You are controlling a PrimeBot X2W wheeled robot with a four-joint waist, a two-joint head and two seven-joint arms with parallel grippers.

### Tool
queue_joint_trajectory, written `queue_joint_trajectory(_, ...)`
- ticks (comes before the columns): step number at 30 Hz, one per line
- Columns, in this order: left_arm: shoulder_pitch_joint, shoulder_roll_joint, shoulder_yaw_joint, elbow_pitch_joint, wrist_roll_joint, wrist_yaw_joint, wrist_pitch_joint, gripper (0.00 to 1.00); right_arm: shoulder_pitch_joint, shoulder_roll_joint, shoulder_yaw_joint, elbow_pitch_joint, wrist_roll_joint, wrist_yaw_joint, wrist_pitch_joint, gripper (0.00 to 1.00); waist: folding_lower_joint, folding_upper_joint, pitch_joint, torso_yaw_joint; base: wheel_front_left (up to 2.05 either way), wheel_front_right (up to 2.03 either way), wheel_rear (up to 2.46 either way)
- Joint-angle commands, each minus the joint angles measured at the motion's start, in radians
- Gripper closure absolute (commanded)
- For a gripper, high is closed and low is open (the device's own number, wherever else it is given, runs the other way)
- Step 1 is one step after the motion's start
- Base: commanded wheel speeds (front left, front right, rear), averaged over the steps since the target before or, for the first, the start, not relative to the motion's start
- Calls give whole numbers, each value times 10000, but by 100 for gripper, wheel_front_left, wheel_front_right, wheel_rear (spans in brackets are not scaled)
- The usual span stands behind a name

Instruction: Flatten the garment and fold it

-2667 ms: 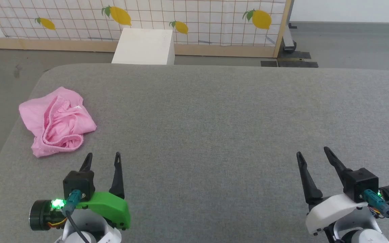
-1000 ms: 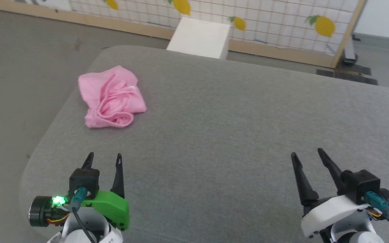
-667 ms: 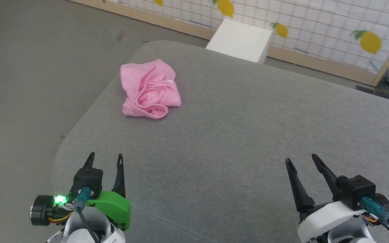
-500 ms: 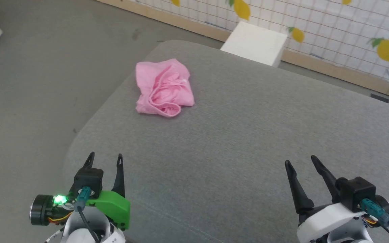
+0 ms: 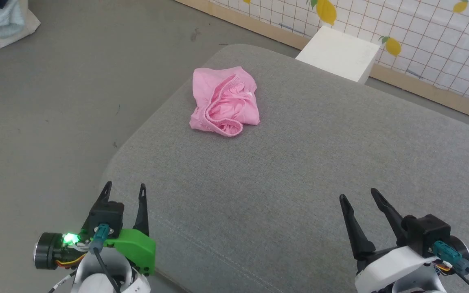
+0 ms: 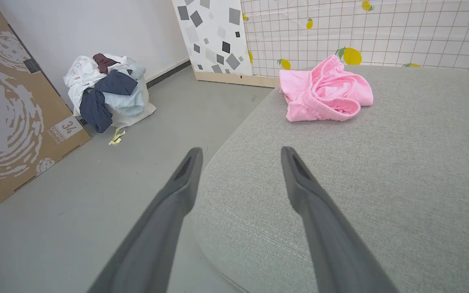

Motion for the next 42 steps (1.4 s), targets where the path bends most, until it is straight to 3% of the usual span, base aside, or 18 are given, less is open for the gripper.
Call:
queue_joint_trajectory(1,-192,69,-16,-2,78,45,-39,0,147,11,9,-62,60,-15,10,0,0,0,23,-9,0,0,0)
queue_joint_trajectory(10,-248,103,-45,-51,-43,82,-23,0,60,22,-29,-94,21,-15,27,0,0,0,225,-102,0,0,0)
queue_joint_trajectory(18,-874,431,56,-190,-631,-563,270,0,-358,-227,-95,-636,-209,-15,322,0,0,0,1158,-540,0,0,0)
queue_joint_trajectory(22,-1733,933,-36,97,-1037,-1437,824,0,-708,-493,-225,-1136,-353,-15,565,0,0,0,2015,-999,0,0,0)
queue_joint_trajectory(27,-3478,1721,-120,918,-1656,-2002,1571,0,-1074,-820,-288,-1611,-509,-15,732,0,0,0,3015,-1792,0,0,0)
queue_joint_trajectory(32,-5316,2384,-533,1762,-2550,-2151,2197,0,-1311,-1023,-448,-1966,-634,-15,723,0,0,0,3862,-2472,0,0,0)
queue_joint_trajectory(42,-8205,4046,-2654,3663,-5444,-2166,3884,0,-1772,-1113,-631,-2723,-812,-15,625,0,0,0,5145,-3606,0,0,0)
